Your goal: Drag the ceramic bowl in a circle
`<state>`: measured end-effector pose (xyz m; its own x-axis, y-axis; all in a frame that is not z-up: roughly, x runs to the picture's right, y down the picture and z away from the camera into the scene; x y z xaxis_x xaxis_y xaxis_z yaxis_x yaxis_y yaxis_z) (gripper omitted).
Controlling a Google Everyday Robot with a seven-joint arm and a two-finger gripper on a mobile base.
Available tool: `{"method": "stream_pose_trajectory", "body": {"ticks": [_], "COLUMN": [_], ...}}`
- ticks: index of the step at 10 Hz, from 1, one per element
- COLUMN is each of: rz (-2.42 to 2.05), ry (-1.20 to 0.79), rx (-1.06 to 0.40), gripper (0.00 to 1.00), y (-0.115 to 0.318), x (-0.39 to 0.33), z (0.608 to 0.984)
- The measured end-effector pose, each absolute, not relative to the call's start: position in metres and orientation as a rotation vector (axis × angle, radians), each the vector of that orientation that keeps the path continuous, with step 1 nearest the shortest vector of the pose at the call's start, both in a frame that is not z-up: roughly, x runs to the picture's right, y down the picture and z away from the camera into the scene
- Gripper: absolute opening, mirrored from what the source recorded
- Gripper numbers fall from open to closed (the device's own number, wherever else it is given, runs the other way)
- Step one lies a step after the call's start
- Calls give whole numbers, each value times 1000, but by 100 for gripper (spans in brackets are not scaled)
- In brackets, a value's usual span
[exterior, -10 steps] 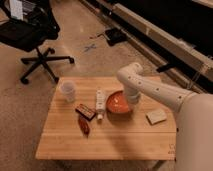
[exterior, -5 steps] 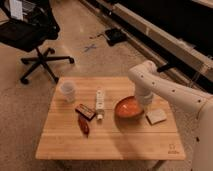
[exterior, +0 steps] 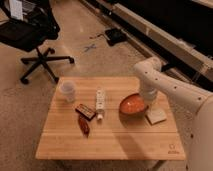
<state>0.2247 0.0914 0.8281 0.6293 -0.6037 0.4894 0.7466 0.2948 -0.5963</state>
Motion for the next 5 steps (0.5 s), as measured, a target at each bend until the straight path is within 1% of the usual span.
{"method": "stream_pose_trajectory", "body": {"ticks": [1,2,3,4,5], "rz": [-925,-948,-963,-985,-994], "ry": [-191,-198,-193,-186,-193], "rx": [-902,-910,-923,-939,-936], "gripper": [63,74,79,79,75], "y": [90,90,90,91,91], "x": [217,209,208,204,198], "z": [836,845,852,862,865]}}
